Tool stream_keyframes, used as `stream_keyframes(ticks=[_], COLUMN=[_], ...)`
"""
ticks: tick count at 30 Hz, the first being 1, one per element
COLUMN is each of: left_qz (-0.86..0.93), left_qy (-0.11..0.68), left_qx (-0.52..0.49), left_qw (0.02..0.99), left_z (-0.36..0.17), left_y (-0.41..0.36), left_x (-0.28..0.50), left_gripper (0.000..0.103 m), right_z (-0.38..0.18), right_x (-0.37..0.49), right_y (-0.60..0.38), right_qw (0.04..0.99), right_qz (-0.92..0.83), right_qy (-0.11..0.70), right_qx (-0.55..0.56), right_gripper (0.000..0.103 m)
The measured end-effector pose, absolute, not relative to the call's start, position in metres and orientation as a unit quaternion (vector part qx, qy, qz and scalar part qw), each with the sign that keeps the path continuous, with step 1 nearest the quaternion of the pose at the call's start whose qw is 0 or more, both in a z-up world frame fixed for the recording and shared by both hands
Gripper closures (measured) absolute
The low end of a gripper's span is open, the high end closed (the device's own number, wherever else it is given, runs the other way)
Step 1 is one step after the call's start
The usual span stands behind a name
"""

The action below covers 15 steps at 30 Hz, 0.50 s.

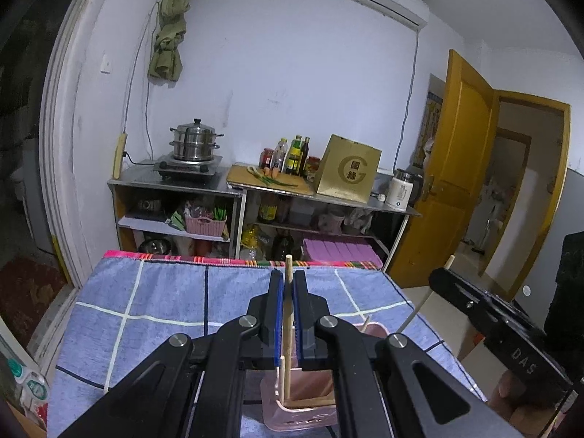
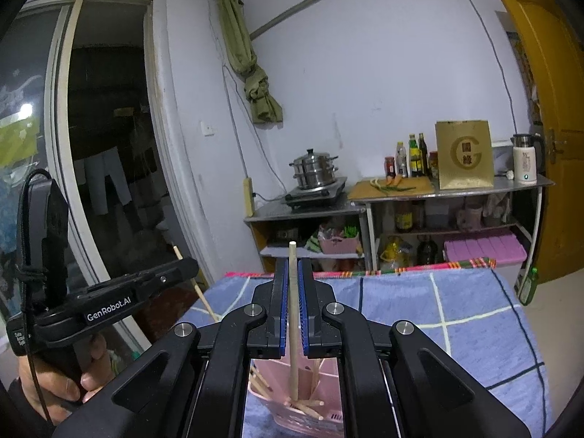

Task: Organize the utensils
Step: 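Lower both chopsticks into the pink basket and open both tools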

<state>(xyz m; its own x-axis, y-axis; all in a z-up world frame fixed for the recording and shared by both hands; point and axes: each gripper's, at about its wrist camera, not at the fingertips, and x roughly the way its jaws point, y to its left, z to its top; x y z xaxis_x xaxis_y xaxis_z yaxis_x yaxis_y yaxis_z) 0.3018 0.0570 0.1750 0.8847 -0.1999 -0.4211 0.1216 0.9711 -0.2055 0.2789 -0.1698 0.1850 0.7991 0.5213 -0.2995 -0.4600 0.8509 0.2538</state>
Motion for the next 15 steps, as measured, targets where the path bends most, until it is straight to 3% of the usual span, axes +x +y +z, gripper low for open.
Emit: stream_keyframes(ticks=[13,15], left_qz=[-0.085,-0.083], left_qy=[0.265,0.264], left_qx=[-0.069,-0.068], left_qw=[0.958,0.959], left_z=[0.129,0.128], left_y=[0.049,0.049], left_x=[0.302,0.300], left_gripper=[0.098,0.092], right_z=[0.149,0.146], right_x=[0.281,0.279], right_y=[-0.166,-0.168], right_qw=[0.932,0.932], right_qz=[0.270,0.267], right_qy=[0.229,0.237], right_qx=[0.071,0.068], right_gripper=[0.098,0.097])
